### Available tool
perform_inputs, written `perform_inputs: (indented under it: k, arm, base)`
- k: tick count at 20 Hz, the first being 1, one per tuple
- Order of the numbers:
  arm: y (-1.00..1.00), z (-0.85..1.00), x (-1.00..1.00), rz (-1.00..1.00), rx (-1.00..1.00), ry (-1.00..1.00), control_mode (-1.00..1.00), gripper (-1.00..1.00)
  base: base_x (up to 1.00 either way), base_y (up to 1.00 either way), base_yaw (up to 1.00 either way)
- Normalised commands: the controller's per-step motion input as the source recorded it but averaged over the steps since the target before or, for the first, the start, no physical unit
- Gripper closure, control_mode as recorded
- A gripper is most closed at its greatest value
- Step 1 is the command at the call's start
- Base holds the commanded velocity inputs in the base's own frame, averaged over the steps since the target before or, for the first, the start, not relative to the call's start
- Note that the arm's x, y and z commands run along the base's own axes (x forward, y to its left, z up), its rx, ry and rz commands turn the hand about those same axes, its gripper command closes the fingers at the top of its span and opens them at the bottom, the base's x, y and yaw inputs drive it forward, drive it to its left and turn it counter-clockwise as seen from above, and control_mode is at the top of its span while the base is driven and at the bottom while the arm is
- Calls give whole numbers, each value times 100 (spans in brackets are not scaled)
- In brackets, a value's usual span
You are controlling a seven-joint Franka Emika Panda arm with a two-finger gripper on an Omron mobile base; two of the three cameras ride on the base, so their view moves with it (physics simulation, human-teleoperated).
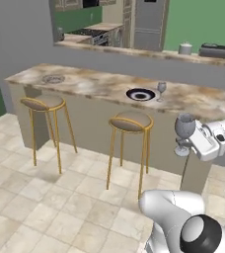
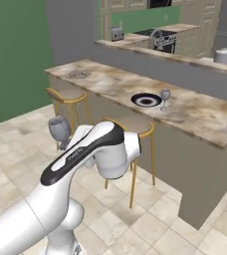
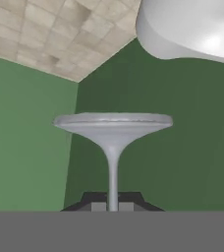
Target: Retrieve the wine glasses from the counter and place one next to each plate.
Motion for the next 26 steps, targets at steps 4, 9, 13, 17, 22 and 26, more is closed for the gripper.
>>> perform_inputs:
  k: [4, 9, 13, 17, 22, 26]
  arm:
    - [0, 0, 0, 0, 0, 0, 100, 100]
    - [0, 0, 0, 0, 0, 0, 100, 100]
    - [0, 0, 0, 0, 0, 0, 100, 100]
    - [0, 0, 0, 0, 0, 0, 100, 100]
    - [0, 0, 0, 0, 0, 0, 100, 100]
    - [0, 0, 0, 0, 0, 0, 100, 100]
  base:
    - [14, 100, -39]
    - [29, 100, -40]
    - [32, 100, -39]
    - [31, 100, -38]
    - [27, 100, -35]
    - [26, 100, -32]
